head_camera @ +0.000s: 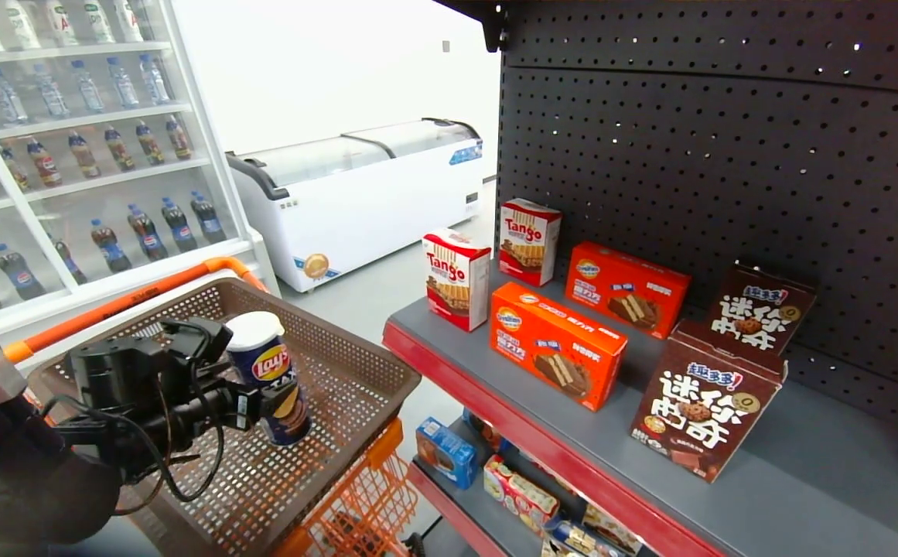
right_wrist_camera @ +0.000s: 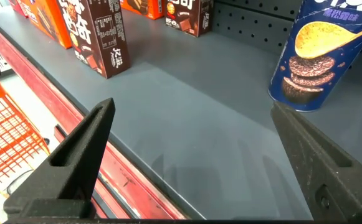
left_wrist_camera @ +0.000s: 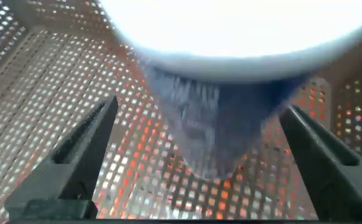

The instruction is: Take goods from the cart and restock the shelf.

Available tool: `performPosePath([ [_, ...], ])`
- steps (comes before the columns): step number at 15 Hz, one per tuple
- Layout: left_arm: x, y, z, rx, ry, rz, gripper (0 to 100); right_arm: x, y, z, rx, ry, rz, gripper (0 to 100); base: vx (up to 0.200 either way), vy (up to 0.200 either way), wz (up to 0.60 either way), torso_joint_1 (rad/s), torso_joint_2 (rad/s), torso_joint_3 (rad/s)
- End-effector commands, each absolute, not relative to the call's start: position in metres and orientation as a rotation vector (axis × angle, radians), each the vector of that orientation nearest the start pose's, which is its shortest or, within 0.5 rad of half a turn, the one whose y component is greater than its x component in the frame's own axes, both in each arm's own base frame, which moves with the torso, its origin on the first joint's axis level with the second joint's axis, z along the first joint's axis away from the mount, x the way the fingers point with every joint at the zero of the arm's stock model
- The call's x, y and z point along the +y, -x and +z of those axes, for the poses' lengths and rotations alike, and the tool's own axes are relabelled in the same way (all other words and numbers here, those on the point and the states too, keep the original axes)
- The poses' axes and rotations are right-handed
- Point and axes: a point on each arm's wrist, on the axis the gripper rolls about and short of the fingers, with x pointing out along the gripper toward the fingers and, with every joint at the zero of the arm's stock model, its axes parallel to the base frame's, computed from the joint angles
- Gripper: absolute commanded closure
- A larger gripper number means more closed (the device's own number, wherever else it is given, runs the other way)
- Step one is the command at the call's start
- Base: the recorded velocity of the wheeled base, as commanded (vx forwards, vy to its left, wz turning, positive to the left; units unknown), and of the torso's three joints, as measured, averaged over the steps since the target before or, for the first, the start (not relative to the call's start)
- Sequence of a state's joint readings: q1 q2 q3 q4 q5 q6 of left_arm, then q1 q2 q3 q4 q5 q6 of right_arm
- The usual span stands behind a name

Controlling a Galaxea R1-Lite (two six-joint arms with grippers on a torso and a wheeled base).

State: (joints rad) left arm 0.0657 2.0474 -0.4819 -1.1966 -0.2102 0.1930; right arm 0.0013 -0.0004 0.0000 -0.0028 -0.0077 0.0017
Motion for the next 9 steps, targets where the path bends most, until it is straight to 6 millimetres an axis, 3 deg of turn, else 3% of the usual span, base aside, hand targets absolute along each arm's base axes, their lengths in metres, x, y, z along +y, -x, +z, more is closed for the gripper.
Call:
performPosePath([
  [1, 0.0134, -0.3190, 0.0408, 0.384, -0.135, -0.189, 0, -0.0002, 0.0228, 0.0758, -0.003, -0.003, -0.006, 0, 0.000, 0.000, 0.00, 0.000, 0.00, 0.000],
  [5, 0.0073, -0.3254, 0.0367, 0.381, -0.132, -0.207, 0, -0.0002, 0.0228, 0.0758, -0.003, -0.002, -0.006, 0, 0.000, 0.000, 0.00, 0.000, 0.00, 0.000],
  [6, 0.0073, -0.3288, 0.0383, 0.379, -0.136, -0.192, 100, -0.0002, 0.0228, 0.0758, -0.003, -0.002, -0.006, 0, 0.000, 0.000, 0.00, 0.000, 0.00, 0.000],
  [9, 0.0103, -0.3217, 0.0425, 0.418, -0.140, -0.132, 100, -0.0002, 0.0228, 0.0758, -0.003, -0.002, -0.006, 0, 0.000, 0.000, 0.00, 0.000, 0.00, 0.000],
])
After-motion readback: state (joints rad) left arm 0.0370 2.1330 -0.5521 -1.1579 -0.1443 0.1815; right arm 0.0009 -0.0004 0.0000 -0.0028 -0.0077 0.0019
